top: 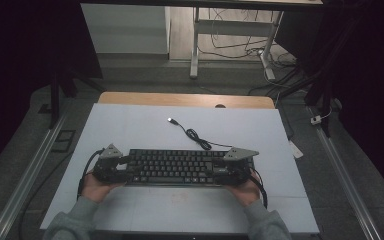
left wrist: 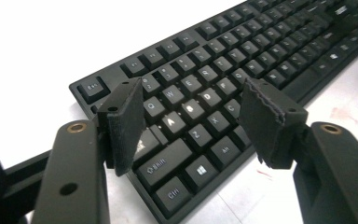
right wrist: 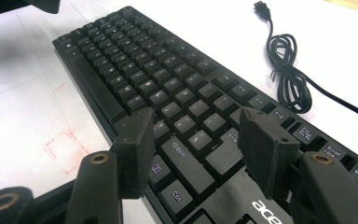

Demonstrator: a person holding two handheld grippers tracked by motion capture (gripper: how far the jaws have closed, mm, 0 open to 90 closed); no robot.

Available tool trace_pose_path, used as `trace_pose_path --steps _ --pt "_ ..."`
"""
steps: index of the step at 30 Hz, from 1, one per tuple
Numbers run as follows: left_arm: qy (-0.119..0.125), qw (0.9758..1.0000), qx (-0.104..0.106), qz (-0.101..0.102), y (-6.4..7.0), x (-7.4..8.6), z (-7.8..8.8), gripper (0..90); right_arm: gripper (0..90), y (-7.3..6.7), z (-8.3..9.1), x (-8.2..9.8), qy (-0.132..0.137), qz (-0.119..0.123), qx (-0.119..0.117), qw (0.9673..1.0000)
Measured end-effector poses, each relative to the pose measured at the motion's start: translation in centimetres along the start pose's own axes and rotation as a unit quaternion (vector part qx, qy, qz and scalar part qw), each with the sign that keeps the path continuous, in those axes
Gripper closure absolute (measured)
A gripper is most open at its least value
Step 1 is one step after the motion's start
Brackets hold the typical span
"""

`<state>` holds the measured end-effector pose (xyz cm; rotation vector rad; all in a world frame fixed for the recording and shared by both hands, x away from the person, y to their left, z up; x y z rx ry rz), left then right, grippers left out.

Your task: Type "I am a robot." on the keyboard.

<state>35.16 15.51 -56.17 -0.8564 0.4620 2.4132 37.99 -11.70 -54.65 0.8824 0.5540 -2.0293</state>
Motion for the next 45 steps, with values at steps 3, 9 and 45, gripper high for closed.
trace_pose_path --steps 3,9,45 --pt "-0.006 1.0000 -0.003 -0.007 -0.1 -0.3 -0.7 43.8 46.2 0.0 -0.1 0.1 -0.002 0.000 -0.001 1.0000" --pt "-0.014 0.9998 -0.008 -0.014 -0.1 -0.4 -1.3 56.0 46.2 0.1 -0.2 0.2 -0.006 0.001 0.000 1.0000" --pt "-0.066 0.9970 -0.028 -0.028 -0.7 0.8 -3.8 88.6 46.1 0.1 -0.5 0.5 -0.016 0.003 0.000 0.9999"
Point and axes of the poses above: each handheld gripper's, and its own axes: z roughly backward along the jaws, x roughly out of its underside, y roughly to its right, the point moved 10 cm from there along -z, roughly forward along the jaws, and after that the axes turned 7 degrees about -y, right-handed, at the moved point
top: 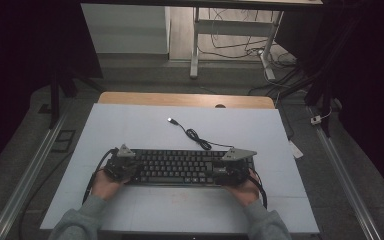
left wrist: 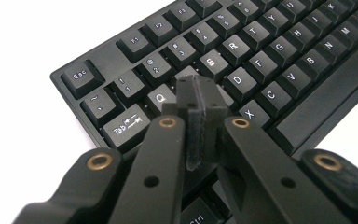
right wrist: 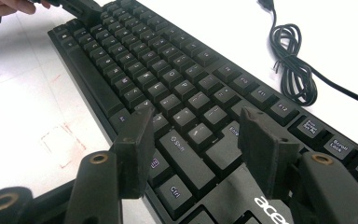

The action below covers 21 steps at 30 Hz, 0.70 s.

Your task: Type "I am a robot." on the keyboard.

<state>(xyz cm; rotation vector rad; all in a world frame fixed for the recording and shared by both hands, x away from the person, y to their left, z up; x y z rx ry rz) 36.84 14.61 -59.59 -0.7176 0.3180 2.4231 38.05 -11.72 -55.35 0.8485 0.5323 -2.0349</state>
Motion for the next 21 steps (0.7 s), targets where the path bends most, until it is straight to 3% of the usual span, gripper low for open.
trace_pose_path --steps 7,10,15,21 --pt "0.003 0.9999 -0.009 -0.006 0.0 0.0 0.0 88.7 46.1 -0.1 0.0 0.0 0.000 0.001 0.000 1.0000" --pt "0.024 0.9997 -0.008 -0.001 -0.1 -0.4 0.8 88.7 46.1 0.0 0.0 0.0 0.000 0.000 0.001 1.0000" --pt "0.046 0.9988 0.011 0.010 0.2 -0.6 1.9 87.7 46.1 0.0 0.1 -0.1 0.003 -0.001 0.001 1.0000" --pt "0.064 0.9974 0.026 0.018 0.5 -0.5 3.1 66.1 46.1 0.1 0.1 -0.1 0.004 -0.002 0.002 1.0000"
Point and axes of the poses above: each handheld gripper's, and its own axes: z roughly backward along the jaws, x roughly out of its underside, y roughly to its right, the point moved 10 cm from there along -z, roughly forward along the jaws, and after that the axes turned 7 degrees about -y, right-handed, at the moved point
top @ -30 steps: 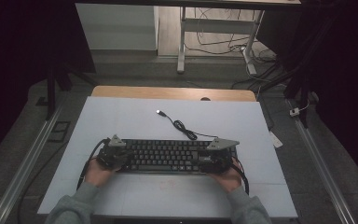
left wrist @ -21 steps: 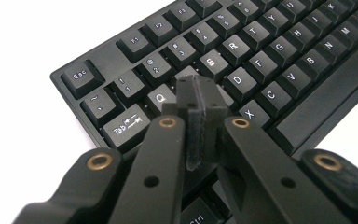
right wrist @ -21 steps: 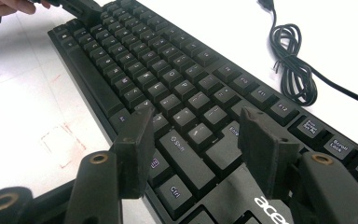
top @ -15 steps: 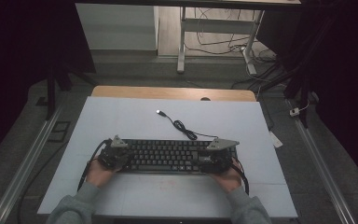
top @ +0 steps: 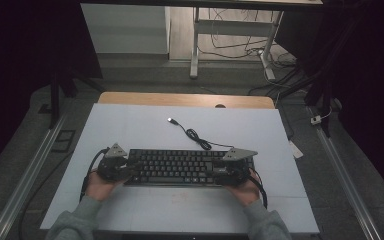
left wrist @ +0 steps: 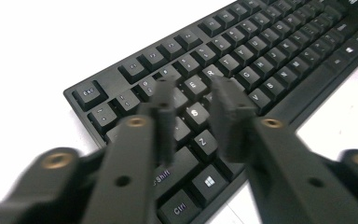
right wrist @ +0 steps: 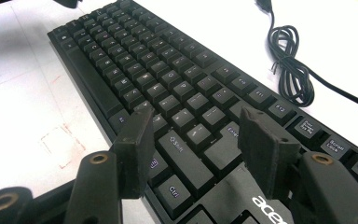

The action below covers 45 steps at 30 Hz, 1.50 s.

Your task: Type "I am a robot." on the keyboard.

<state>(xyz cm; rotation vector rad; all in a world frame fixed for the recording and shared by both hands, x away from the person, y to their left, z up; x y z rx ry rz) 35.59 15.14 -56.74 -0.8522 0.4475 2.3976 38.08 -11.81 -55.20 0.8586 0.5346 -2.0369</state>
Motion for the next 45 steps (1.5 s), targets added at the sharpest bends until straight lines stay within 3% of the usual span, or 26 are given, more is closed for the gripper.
trace_pose_path --steps 9,14,36,45 --pt "0.007 0.9999 0.009 0.009 0.5 0.6 0.9 43.4 46.1 0.0 0.1 -0.1 0.003 0.002 0.000 1.0000" --pt "0.006 0.9997 0.018 0.013 0.6 0.8 1.1 37.9 46.1 0.2 0.2 0.0 0.001 0.002 0.004 1.0000" --pt "-0.008 0.9997 0.020 0.009 0.9 1.1 0.5 36.5 46.5 -0.6 0.3 -1.0 0.017 0.002 -0.010 0.9998" --pt "-0.011 0.9997 0.020 0.003 1.2 1.0 0.2 36.5 47.3 -1.6 -0.2 -1.9 0.025 0.003 -0.026 0.9993"
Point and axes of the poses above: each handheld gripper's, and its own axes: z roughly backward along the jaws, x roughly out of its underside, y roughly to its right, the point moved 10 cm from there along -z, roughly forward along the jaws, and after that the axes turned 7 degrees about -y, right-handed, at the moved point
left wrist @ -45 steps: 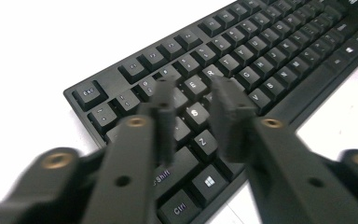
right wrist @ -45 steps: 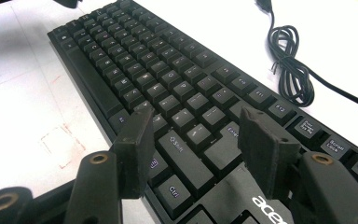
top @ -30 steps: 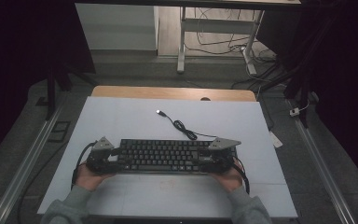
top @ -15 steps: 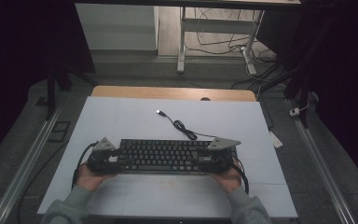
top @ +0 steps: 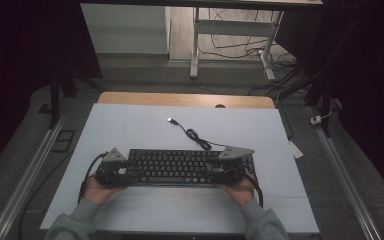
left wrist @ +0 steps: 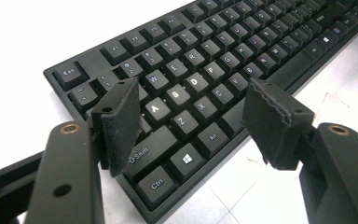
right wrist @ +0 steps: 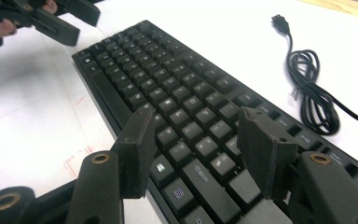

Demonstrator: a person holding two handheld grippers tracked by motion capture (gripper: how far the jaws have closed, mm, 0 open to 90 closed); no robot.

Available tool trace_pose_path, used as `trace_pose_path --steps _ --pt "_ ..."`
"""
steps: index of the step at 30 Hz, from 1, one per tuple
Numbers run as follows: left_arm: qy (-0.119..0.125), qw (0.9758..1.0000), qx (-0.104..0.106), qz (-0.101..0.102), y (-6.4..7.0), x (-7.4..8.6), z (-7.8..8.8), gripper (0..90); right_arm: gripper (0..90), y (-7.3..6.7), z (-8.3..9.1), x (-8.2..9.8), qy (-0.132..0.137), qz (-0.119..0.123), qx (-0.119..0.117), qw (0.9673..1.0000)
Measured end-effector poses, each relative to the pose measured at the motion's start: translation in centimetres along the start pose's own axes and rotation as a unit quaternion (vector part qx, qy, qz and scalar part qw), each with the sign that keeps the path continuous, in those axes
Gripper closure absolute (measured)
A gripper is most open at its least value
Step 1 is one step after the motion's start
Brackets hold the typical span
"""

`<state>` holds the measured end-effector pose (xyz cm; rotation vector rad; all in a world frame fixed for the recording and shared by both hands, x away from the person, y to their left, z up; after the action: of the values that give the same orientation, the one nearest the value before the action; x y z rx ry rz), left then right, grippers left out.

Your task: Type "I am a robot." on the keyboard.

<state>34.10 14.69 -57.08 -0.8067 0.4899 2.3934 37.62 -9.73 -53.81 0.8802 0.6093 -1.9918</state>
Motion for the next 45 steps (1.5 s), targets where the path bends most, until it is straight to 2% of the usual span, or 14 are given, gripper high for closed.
trace_pose_path --steps 4,17,19,25,28,35,42,45 --pt "-0.004 1.0000 0.001 -0.005 0.2 0.0 -0.2 36.5 48.2 -0.5 -0.6 -0.4 0.000 -0.004 -0.012 0.9999" --pt "-0.007 1.0000 0.000 -0.007 0.2 0.0 -0.4 36.4 53.1 -2.4 -3.3 -1.3 -0.019 0.007 -0.030 0.9993" --pt "-0.008 0.9999 0.000 -0.007 0.2 0.0 -0.5 36.4 58.0 -2.6 -3.8 -1.3 -0.026 0.009 -0.035 0.9990" --pt "-0.007 1.0000 0.000 -0.007 0.3 0.0 -0.5 36.4 82.2 -3.4 -5.0 -1.6 -0.047 0.019 -0.046 0.9977" --pt "-0.008 0.9999 0.000 -0.007 0.3 0.0 -0.5 36.4 89.7 -3.6 -5.5 -1.6 -0.055 0.025 -0.047 0.9971" --pt "-0.008 0.9999 -0.001 -0.008 0.3 0.0 -0.5 36.4 89.8 -4.1 -6.9 -1.6 -0.076 0.036 -0.044 0.9955" --pt "-0.009 0.9999 -0.001 -0.008 0.3 0.1 -0.5 36.4 89.8 -3.9 -7.9 -0.9 -0.094 0.038 -0.038 0.9941" --pt "-0.010 0.9999 -0.001 -0.009 0.3 0.1 -0.6 36.3 89.8 -3.7 -8.0 -0.9 -0.094 0.037 -0.036 0.9942"
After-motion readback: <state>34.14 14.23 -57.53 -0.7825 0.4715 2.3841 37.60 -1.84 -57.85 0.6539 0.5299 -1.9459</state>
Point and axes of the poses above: each handheld gripper's, and its own axes: z roughly backward along the jaws, x roughly out of its underside, y roughly to its right, the point moved 10 cm from there along -z, roughly forward along the jaws, and after that the axes turned 7 degrees about -y, right-handed, at the moved point
